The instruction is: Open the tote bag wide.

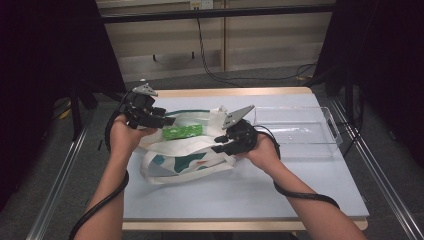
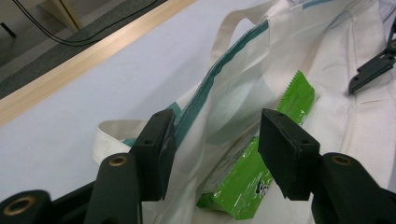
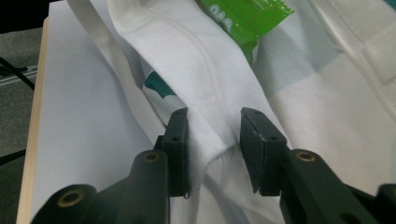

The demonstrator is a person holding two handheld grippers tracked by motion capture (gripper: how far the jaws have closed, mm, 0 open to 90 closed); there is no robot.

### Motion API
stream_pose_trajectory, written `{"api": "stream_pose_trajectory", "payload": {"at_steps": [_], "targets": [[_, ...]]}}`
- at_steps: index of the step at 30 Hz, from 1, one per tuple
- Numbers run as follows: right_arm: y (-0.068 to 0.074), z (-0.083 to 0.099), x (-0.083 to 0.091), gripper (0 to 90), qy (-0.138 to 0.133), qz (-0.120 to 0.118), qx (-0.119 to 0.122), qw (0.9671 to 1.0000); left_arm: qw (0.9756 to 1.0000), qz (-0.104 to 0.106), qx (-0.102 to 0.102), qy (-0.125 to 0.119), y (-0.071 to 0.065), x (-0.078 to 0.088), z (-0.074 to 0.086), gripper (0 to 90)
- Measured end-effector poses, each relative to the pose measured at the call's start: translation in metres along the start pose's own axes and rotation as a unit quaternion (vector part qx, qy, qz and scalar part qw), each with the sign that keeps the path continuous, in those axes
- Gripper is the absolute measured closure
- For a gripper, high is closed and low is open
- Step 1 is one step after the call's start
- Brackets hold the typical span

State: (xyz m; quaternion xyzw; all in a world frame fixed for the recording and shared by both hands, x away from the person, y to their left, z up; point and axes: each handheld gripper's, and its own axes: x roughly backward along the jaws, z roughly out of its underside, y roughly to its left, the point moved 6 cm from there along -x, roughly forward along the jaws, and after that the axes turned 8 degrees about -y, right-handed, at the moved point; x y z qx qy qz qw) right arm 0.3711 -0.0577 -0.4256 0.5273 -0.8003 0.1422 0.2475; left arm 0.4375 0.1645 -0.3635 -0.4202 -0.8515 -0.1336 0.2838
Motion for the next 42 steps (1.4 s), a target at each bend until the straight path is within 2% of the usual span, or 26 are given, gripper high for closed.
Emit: {"api": "stream_pose_trajectory", "payload": {"at_steps": [4,9,13,14,18,20,21,22,23,24,25,27,29,30,31,34,35,37,38,39,40,41,42], "targets": [[0.000,0.000,0.000,66.2,0.001,0.002,0.004,1.0000,1.0000,0.003,-0.003,0.001,0.001,0.001,-0.003,40.9],[0.001,0.000,0.001,67.0,0.003,0.005,0.008,0.9999,1.0000,-0.003,0.008,-0.005,0.009,0.005,-0.004,38.1],[0.004,-0.001,0.001,68.2,0.004,0.005,0.013,0.9999,0.9997,-0.002,0.013,0.019,0.011,0.002,0.005,37.0],[0.004,-0.001,0.001,68.3,0.005,0.006,0.012,0.9999,0.9997,0.001,0.016,0.017,0.012,0.001,0.006,37.3],[0.004,-0.002,0.001,69.0,0.007,0.006,0.016,0.9998,0.9994,0.002,0.024,0.026,0.014,0.002,0.013,46.9],[0.004,-0.002,0.001,69.3,0.006,0.006,0.017,0.9998,0.9992,0.007,0.026,0.029,0.016,0.002,0.016,57.0],[0.004,-0.001,0.001,69.9,0.006,0.006,0.017,0.9998,0.9987,0.018,0.027,0.039,0.017,0.002,0.017,64.1],[0.004,-0.001,0.001,70.5,0.007,0.006,0.015,0.9998,0.9984,0.021,0.032,0.043,0.015,0.002,0.018,70.2],[0.004,-0.001,0.001,71.9,0.007,0.008,0.014,0.9998,0.9984,0.022,0.025,0.046,0.013,0.001,0.018,78.1],[0.005,0.000,0.001,73.7,0.007,0.007,0.018,0.9998,0.9982,0.022,0.028,0.050,0.011,0.000,0.017,81.0],[0.005,-0.001,0.001,74.4,0.006,0.006,0.019,0.9998,0.9979,0.020,0.023,0.057,0.013,0.001,0.017,82.0],[0.007,0.000,0.001,76.7,0.006,0.003,0.018,0.9998,0.9980,0.014,0.033,0.051,0.014,-0.001,0.015,82.9],[0.009,0.001,0.002,77.5,0.011,-0.004,0.021,0.9997,0.9984,-0.001,0.032,0.047,0.019,-0.001,0.014,83.1],[0.011,0.002,0.003,77.9,0.012,-0.010,0.018,0.9997,0.9982,-0.005,0.043,0.040,0.020,-0.002,0.013,83.1],[0.011,0.003,0.003,78.2,0.012,-0.013,0.020,0.9996,0.9983,-0.008,0.042,0.038,0.022,-0.002,0.012,83.1],[0.015,0.006,0.004,78.6,0.019,-0.015,0.027,0.9993,0.9986,-0.010,0.039,0.034,0.025,-0.002,0.012,82.9],[0.015,0.007,0.005,78.7,0.020,-0.018,0.028,0.9992,0.9985,-0.011,0.044,0.031,0.026,-0.004,0.011,82.8],[0.018,0.010,0.005,78.6,0.018,-0.025,0.019,0.9994,0.9985,-0.011,0.043,0.030,0.028,-0.004,0.011,82.7],[0.018,0.011,0.006,78.5,0.018,-0.026,0.018,0.9993,0.9978,-0.010,0.059,0.028,0.028,-0.005,0.011,82.8],[0.018,0.012,0.006,78.5,0.017,-0.027,0.015,0.9994,0.9976,-0.009,0.059,0.034,0.032,-0.005,0.011,82.8],[0.019,0.014,0.006,78.5,0.015,-0.028,0.013,0.9994,0.9969,-0.010,0.074,0.027,0.031,-0.006,0.010,82.8],[0.020,0.014,0.006,78.5,0.015,-0.028,0.009,0.9994,0.9971,-0.006,0.066,0.037,0.033,-0.006,0.010,82.8],[0.020,0.016,0.006,78.5,0.015,-0.027,0.009,0.9995,0.9967,-0.012,0.073,0.033,0.034,-0.008,0.009,82.8]]}}
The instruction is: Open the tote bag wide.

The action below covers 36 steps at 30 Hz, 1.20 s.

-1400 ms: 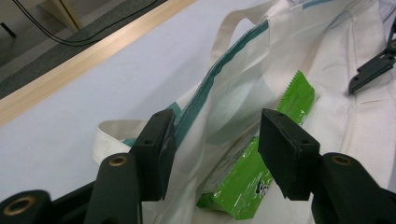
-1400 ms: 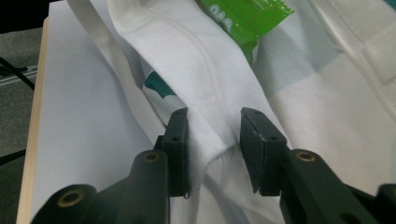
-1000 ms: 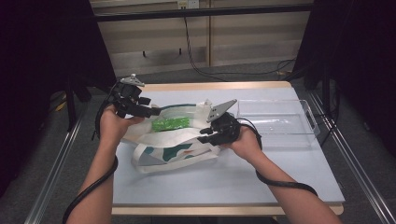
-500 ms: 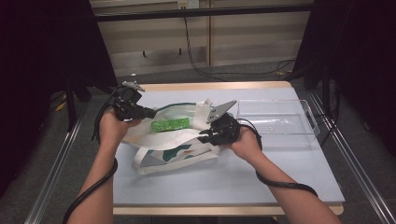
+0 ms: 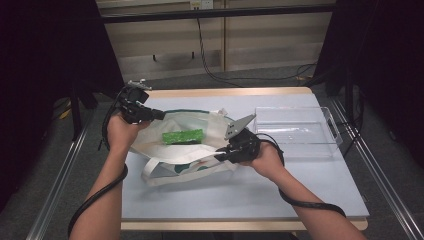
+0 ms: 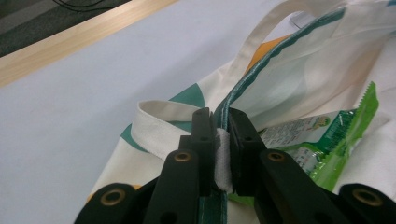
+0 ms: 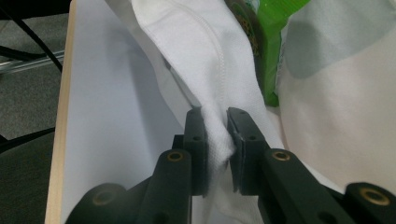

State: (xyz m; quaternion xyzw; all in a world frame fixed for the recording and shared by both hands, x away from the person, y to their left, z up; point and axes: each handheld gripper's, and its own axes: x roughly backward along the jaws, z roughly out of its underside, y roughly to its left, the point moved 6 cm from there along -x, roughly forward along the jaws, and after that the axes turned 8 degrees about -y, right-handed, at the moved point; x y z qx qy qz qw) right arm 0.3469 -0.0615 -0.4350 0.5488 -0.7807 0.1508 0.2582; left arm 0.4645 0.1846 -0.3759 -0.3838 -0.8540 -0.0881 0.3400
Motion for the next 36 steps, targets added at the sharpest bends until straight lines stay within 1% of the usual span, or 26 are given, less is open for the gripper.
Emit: {"api": "stream_pose_trajectory", "payload": {"at_steps": [1,2,3,4,5,6,7,8,9,10,11,12,13,14,15,16,18,21,23,25,26,29,31,33,34,36], "targets": [[0.001,0.001,-0.001,78.5,0.000,-0.003,0.004,1.0000,1.0000,0.002,-0.002,0.006,0.001,0.000,0.000,82.9],[0.001,0.002,-0.001,78.5,0.002,-0.002,0.005,1.0000,1.0000,-0.001,-0.001,0.004,0.001,-0.001,-0.001,82.9],[0.002,0.004,-0.001,78.5,0.002,-0.001,0.002,1.0000,1.0000,-0.003,-0.003,0.007,0.002,-0.002,-0.002,82.9],[0.002,0.005,-0.002,78.5,0.001,-0.004,0.003,1.0000,0.9999,-0.007,0.008,-0.001,0.002,-0.003,-0.002,82.9],[0.003,0.006,-0.003,78.5,0.002,-0.005,0.002,1.0000,1.0000,-0.002,0.001,0.007,0.003,-0.004,-0.002,82.9],[0.003,0.007,-0.003,78.5,0.005,-0.006,0.003,1.0000,1.0000,-0.004,0.004,0.005,0.004,-0.004,-0.002,82.9],[0.004,0.008,-0.003,78.5,0.004,-0.006,0.002,1.0000,0.9999,-0.008,0.002,0.008,0.005,-0.004,-0.002,82.9],[0.004,0.010,-0.004,78.5,0.004,-0.009,0.000,1.0000,0.9999,-0.008,0.011,0.001,0.005,-0.006,-0.002,82.9],[0.004,0.011,-0.004,78.4,0.003,-0.010,0.002,0.9999,0.9999,-0.009,0.010,0.003,0.006,-0.006,-0.001,82.9],[0.005,0.013,-0.005,78.5,0.004,-0.008,-0.004,1.0000,0.9999,-0.010,0.010,0.002,0.006,-0.007,-0.001,82.9],[0.005,0.014,-0.005,78.5,0.004,-0.009,-0.001,0.9999,0.9999,-0.010,0.011,0.003,0.007,-0.008,-0.001,82.9],[0.006,0.015,-0.006,78.5,0.003,-0.011,-0.005,0.9999,0.9998,-0.011,0.015,0.000,0.007,-0.009,-0.001,82.9],[0.006,0.016,-0.006,78.5,0.003,-0.011,-0.004,0.9999,0.9999,-0.011,0.012,0.003,0.008,-0.009,0.000,82.9],[0.006,0.017,-0.006,78.5,0.004,-0.012,-0.003,0.9999,0.9997,-0.016,0.018,-0.003,0.008,-0.010,-0.001,83.0],[0.006,0.018,-0.007,78.5,0.004,-0.012,0.000,0.9999,0.9998,-0.015,0.015,0.000,0.009,-0.011,0.000,82.9],[0.008,0.019,-0.007,78.5,0.005,-0.012,-0.005,0.9999,0.9998,-0.016,0.008,0.006,0.011,-0.011,0.000,82.9],[0.009,0.021,-0.008,78.5,0.007,-0.014,-0.001,0.9999,0.9997,-0.017,0.017,-0.001,0.010,-0.013,0.000,83.0],[0.009,0.024,-0.009,78.4,0.006,-0.014,-0.003,0.9999,0.9998,-0.017,0.008,0.006,0.011,-0.014,-0.001,83.0],[0.009,0.026,-0.009,78.5,0.007,-0.014,-0.005,0.9999,0.9997,-0.020,0.014,0.002,0.011,-0.016,-0.001,83.0],[0.010,0.027,-0.010,78.4,0.006,-0.015,-0.006,0.9999,0.9997,-0.022,0.008,0.005,0.012,-0.016,-0.001,82.9],[0.010,0.027,-0.010,78.4,0.006,-0.015,-0.006,0.9999,0.9997,-0.020,0.011,0.005,0.012,-0.016,-0.001,83.0],[0.010,0.028,-0.010,78.4,0.006,-0.015,-0.008,0.9998,0.9997,-0.023,0.012,0.004,0.013,-0.018,-0.001,82.9],[0.010,0.029,-0.010,78.4,0.006,-0.015,-0.007,0.9998,0.9997,-0.021,0.011,0.005,0.013,-0.018,-0.001,82.9],[0.010,0.030,-0.010,78.4,0.006,-0.017,-0.010,0.9998,0.9996,-0.028,0.009,0.006,0.014,-0.018,-0.001,83.0],[0.010,0.030,-0.010,78.5,0.006,-0.018,-0.009,0.9998,0.9997,-0.022,0.011,0.005,0.014,-0.018,-0.001,83.0],[0.011,0.031,-0.010,78.4,0.007,-0.018,-0.009,0.9998,0.9997,-0.020,0.013,0.005,0.014,-0.019,-0.001,83.1]]}}
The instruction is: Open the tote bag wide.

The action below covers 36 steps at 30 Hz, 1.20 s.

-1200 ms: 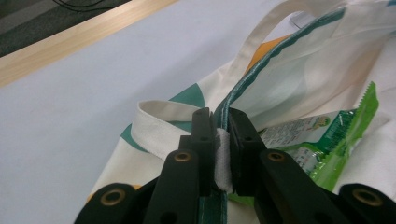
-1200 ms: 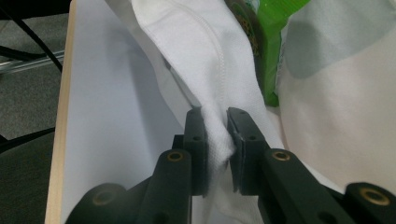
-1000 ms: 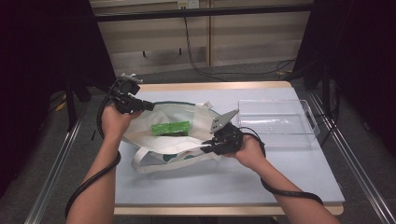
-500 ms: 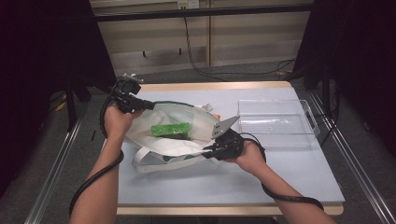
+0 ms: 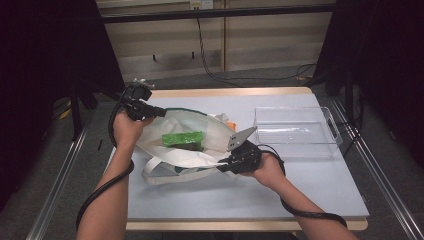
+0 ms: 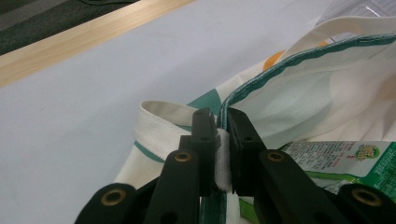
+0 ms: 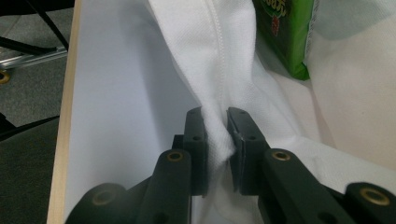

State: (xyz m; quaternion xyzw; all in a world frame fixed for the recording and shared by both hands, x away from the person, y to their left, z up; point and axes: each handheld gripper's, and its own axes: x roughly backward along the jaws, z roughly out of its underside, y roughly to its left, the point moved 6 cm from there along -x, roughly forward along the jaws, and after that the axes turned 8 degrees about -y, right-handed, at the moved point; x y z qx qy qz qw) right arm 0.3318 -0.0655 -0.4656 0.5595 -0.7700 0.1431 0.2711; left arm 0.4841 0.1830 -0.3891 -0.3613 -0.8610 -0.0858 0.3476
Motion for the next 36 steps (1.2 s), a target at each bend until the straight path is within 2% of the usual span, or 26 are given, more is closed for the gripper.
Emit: {"api": "stream_pose_trajectory", "payload": {"at_steps": [4,6,11,18,26,28,31,36], "targets": [[0.001,0.003,-0.001,78.4,-0.001,-0.001,-0.001,1.0000,1.0000,0.001,-0.002,0.006,0.001,0.000,0.000,83.1],[0.002,0.005,-0.003,78.4,0.001,-0.001,0.000,1.0000,1.0000,0.000,0.005,0.003,0.000,-0.001,0.000,83.1],[0.002,0.007,-0.004,78.3,0.000,0.000,-0.004,1.0000,0.9999,-0.003,-0.003,0.009,0.002,-0.002,0.001,83.0],[0.004,0.012,-0.007,78.2,0.003,-0.001,-0.001,1.0000,0.9999,-0.005,0.001,0.012,0.004,-0.005,0.003,83.0],[0.005,0.018,-0.009,78.1,0.003,-0.001,-0.009,1.0000,0.9999,-0.008,0.006,0.012,0.005,-0.009,0.004,82.9],[0.005,0.019,-0.009,78.0,0.007,0.000,-0.004,1.0000,0.9999,-0.010,0.006,0.012,0.006,-0.010,0.004,82.9],[0.005,0.019,-0.010,77.9,0.004,0.001,-0.009,0.9999,0.9998,-0.006,0.007,0.016,0.007,-0.011,0.005,82.8],[0.004,0.021,-0.011,77.9,0.008,0.003,-0.002,1.0000,0.9998,-0.012,0.004,0.016,0.008,-0.014,0.005,82.8]]}}
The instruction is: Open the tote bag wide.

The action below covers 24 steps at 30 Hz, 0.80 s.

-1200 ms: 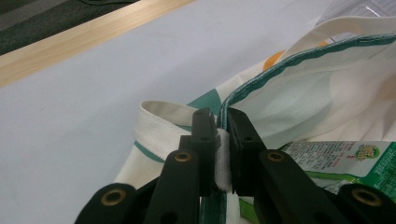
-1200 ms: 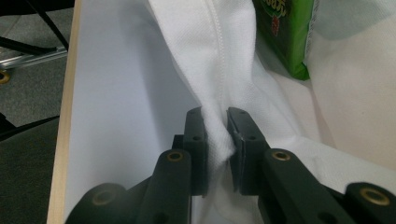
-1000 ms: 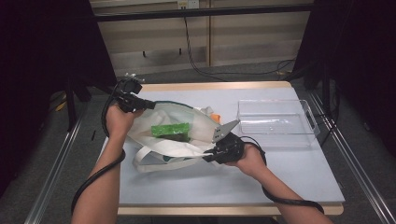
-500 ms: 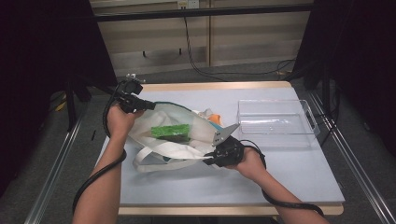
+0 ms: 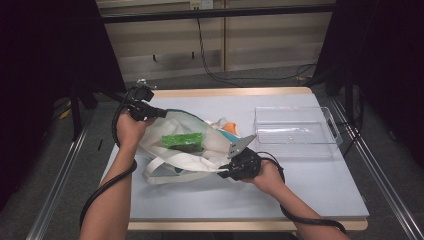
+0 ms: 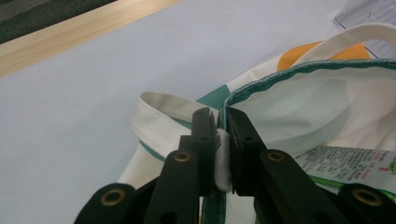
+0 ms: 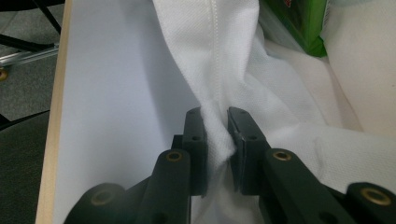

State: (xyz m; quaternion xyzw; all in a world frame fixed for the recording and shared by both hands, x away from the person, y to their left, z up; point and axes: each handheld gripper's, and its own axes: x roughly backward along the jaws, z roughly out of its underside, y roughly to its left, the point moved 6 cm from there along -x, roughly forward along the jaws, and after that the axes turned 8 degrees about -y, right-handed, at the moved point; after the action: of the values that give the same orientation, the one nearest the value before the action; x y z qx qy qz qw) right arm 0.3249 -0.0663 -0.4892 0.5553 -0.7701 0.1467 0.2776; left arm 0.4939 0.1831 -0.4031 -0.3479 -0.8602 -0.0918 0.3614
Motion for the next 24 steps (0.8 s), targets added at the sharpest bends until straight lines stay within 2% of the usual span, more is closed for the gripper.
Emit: {"api": "stream_pose_trajectory", "payload": {"at_steps": [9,12,13,15,16,19,22,24], "targets": [[0.000,0.002,-0.002,77.9,0.003,0.001,-0.001,1.0000,1.0000,-0.002,0.003,0.002,0.005,-0.007,0.003,82.8],[0.000,0.003,-0.002,77.9,0.006,0.000,0.001,1.0000,0.9999,-0.002,0.016,-0.002,0.005,-0.010,0.003,82.9],[0.000,0.003,-0.002,77.9,0.006,0.000,0.001,1.0000,1.0000,-0.001,0.004,0.006,0.007,-0.010,0.004,82.9],[0.000,0.003,-0.002,77.9,0.006,-0.001,0.001,1.0000,0.9999,0.002,0.004,0.010,0.007,-0.011,0.004,82.9],[0.000,0.003,-0.002,77.9,0.005,-0.001,0.000,1.0000,0.9999,-0.004,0.010,0.005,0.007,-0.013,0.004,82.9],[0.000,0.003,-0.002,77.9,0.005,-0.001,0.002,1.0000,0.9999,-0.002,0.004,0.010,0.007,-0.014,0.003,82.9],[0.000,0.004,-0.002,77.9,0.007,0.001,-0.003,1.0000,0.9999,-0.006,0.009,0.007,0.007,-0.016,0.003,83.0],[0.000,0.004,-0.002,77.9,0.007,0.001,-0.003,1.0000,0.9999,-0.008,0.002,0.012,0.009,-0.017,0.004,83.0]]}}
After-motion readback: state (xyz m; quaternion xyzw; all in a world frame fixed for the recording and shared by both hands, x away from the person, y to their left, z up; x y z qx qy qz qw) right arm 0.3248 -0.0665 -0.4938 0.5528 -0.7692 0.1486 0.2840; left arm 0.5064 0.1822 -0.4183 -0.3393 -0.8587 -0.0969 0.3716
